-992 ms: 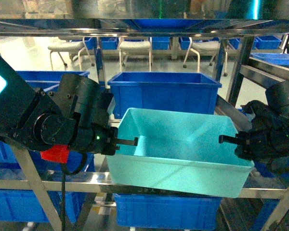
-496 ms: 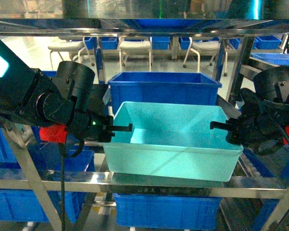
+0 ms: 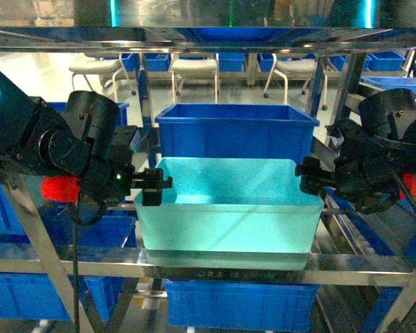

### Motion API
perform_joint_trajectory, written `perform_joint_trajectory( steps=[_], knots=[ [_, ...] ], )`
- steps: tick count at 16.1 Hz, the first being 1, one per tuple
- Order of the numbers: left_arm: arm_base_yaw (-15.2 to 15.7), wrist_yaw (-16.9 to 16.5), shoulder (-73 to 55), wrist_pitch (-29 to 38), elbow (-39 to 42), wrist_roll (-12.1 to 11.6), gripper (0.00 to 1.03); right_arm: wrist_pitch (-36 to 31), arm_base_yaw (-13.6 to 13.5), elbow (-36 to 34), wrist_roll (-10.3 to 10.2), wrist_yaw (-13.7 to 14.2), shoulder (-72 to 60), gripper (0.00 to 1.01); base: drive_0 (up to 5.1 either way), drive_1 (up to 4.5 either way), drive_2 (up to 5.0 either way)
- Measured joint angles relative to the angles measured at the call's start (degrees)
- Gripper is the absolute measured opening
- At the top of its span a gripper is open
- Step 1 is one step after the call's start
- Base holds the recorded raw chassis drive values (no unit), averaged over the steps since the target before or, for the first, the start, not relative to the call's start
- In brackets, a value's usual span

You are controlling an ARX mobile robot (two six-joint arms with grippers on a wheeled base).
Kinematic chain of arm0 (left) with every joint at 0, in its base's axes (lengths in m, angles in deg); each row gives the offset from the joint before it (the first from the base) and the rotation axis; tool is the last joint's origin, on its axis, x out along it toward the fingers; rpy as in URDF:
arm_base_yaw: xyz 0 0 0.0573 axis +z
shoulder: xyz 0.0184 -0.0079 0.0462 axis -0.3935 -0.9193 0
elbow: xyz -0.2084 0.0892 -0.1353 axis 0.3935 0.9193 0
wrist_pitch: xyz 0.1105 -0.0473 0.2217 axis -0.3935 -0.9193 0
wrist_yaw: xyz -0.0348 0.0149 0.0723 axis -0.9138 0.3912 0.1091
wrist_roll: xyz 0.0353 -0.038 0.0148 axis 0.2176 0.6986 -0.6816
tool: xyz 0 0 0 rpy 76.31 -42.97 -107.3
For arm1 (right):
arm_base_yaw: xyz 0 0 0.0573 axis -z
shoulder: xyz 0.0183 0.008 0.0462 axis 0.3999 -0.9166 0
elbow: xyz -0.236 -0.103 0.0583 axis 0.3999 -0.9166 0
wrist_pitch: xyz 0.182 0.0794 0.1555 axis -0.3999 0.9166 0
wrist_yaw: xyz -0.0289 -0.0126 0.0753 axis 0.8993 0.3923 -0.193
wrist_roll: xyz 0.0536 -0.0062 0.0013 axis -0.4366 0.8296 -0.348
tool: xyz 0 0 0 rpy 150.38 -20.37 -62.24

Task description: Organize blue bins on left shelf correctly

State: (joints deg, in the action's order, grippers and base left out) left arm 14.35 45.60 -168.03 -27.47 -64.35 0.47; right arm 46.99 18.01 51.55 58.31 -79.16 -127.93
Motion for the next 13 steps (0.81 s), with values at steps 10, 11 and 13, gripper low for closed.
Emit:
perform_joint_trajectory(
  steps=[10, 11, 13],
  knots=[
    [0.7, -4.11, 51.8, -8.24, 45.31, 2.95, 0.98, -12.17, 1.99, -44.54, -3.23, -3.26, 34.91, 0.98, 0.0, 0.0, 0.0],
    [0.63, -4.17, 51.49, -8.02, 45.31, 2.95, 0.98, -12.5, 1.99, -44.57, -3.78, -3.21, 36.0, 0.98, 0.0, 0.0, 0.0],
    [-0.07, -2.25, 49.75, 1.81, 47.6, 1.97, 0.95, -31.1, 1.09, -48.83, -0.94, 3.56, 32.65, 0.9, 0.0, 0.0, 0.0]
  ],
)
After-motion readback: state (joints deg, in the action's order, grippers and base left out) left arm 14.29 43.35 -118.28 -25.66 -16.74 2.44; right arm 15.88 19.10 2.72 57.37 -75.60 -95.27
